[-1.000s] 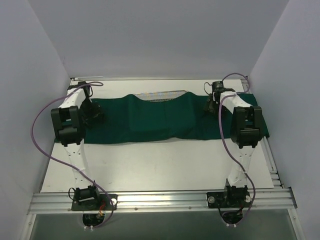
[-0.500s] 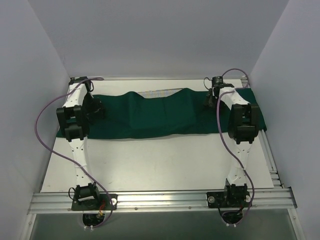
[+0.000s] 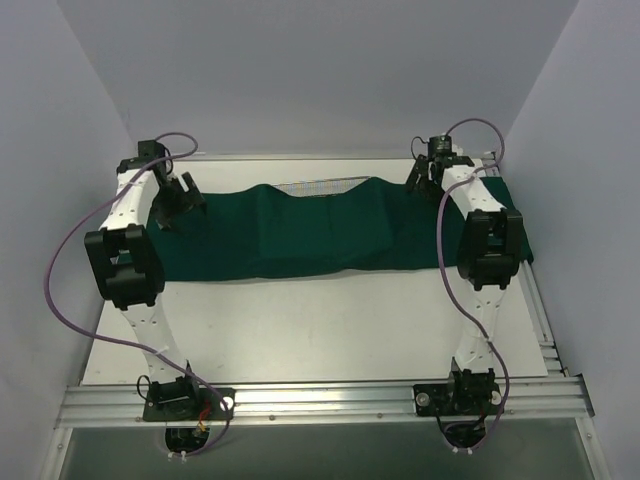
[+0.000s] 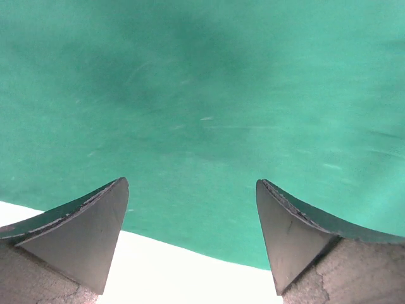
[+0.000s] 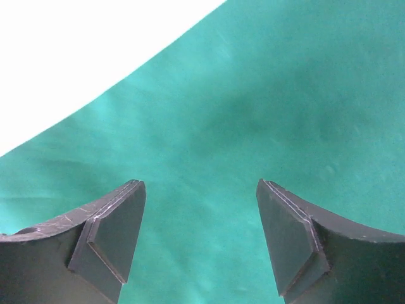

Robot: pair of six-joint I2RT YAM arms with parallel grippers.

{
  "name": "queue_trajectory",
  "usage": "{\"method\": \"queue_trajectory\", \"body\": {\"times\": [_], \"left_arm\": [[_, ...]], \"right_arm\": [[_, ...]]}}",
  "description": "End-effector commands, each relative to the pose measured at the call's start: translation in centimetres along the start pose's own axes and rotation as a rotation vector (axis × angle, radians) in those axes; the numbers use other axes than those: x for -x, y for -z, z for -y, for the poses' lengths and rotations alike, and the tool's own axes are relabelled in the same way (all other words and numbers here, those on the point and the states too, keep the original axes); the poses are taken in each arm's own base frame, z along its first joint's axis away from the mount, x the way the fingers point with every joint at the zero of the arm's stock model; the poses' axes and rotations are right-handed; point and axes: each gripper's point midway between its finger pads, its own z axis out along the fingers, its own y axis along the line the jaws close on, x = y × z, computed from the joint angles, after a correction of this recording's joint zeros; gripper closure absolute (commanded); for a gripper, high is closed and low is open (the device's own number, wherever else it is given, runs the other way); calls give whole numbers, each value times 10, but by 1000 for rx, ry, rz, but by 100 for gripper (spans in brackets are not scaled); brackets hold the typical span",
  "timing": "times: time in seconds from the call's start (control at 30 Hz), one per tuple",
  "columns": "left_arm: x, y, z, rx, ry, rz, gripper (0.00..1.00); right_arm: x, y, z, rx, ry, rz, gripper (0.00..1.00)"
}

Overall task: Open and lay out the surgical kit
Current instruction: Open the surgical kit at the center of the board.

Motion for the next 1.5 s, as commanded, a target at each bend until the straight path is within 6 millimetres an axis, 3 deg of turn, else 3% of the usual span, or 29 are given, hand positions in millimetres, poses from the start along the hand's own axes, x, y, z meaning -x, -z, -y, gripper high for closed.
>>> {"method": "queue_trajectory", "body": {"times": [0.0, 0.2, 0.33, 0.47, 0.7, 0.93, 1.13, 1.27, 1.47], "left_arm": [[41, 46, 37, -173, 3, 176, 9], [41, 42, 62, -241, 43, 108, 9], [38, 32, 74, -274, 75, 64, 9], [34, 29, 85, -296, 71, 51, 9], [29, 25, 91, -304, 63, 33, 9], [29, 26, 93, -307, 58, 33, 9], [28, 26, 92, -304, 55, 31, 9], [29, 28, 92, -302, 52, 35, 9], [27, 34, 89, -289, 46, 38, 9]], "right_arm": [[55, 33, -39, 126, -51, 136, 27], [55, 8, -82, 163, -178, 39, 27], [52, 7, -105, 169, -221, 48, 26], [37, 0, -124, 176, -208, 31, 25], [12, -12, -133, 158, -179, -18, 26], [5, -15, -128, 144, -181, -34, 33], [-1, -16, -123, 136, -180, -49, 52], [6, -11, -122, 145, -188, -29, 74], [29, 7, -131, 195, -179, 24, 97]]}}
